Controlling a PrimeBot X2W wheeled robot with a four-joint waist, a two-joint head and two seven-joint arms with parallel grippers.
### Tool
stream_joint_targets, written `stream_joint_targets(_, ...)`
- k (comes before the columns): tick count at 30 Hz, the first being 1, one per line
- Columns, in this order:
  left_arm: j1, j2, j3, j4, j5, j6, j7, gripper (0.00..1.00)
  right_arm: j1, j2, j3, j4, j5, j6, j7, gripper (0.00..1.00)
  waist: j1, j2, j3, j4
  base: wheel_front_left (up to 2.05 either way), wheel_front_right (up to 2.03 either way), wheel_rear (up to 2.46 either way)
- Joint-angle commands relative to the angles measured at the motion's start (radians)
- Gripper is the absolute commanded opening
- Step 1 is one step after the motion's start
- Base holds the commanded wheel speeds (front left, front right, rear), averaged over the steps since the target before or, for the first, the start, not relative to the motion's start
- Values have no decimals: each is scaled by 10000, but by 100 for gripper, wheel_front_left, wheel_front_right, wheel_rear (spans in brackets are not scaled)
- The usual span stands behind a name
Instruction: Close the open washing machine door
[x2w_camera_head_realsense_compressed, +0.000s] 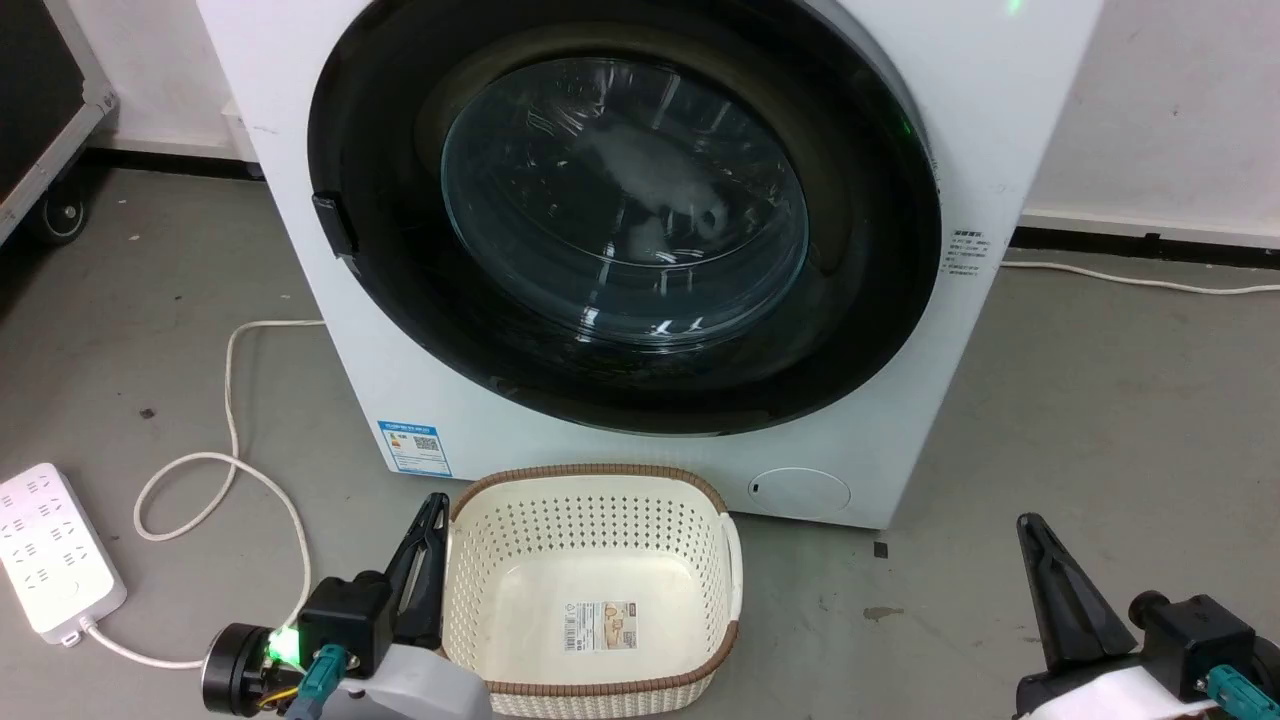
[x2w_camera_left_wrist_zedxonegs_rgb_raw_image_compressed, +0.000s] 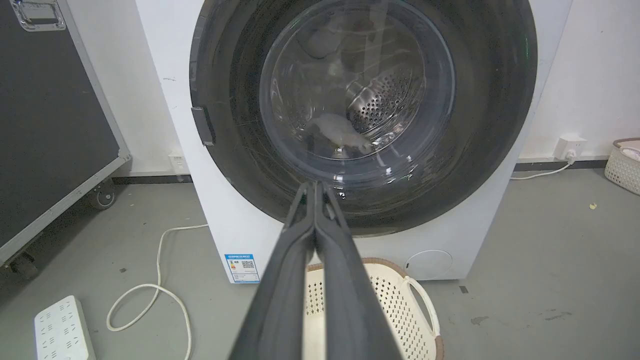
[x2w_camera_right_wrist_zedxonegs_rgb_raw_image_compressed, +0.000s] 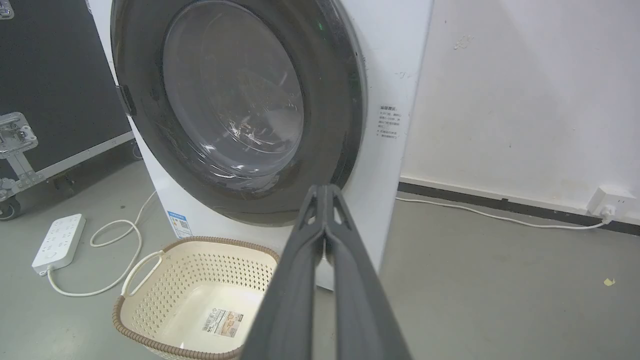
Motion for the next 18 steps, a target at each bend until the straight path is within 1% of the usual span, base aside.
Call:
stream_joint_targets(1,77,-63,55,-66,66,36,49,0,-165,25,38,-69,-88,-3,43,0,-1,0,3,-3,0,0,0)
stream_joint_targets(18,107,-173,335,-244,216,53,438,0,-277,35,160,-110,-194,-4,433,0,-1,0,44,-45,0,0,0)
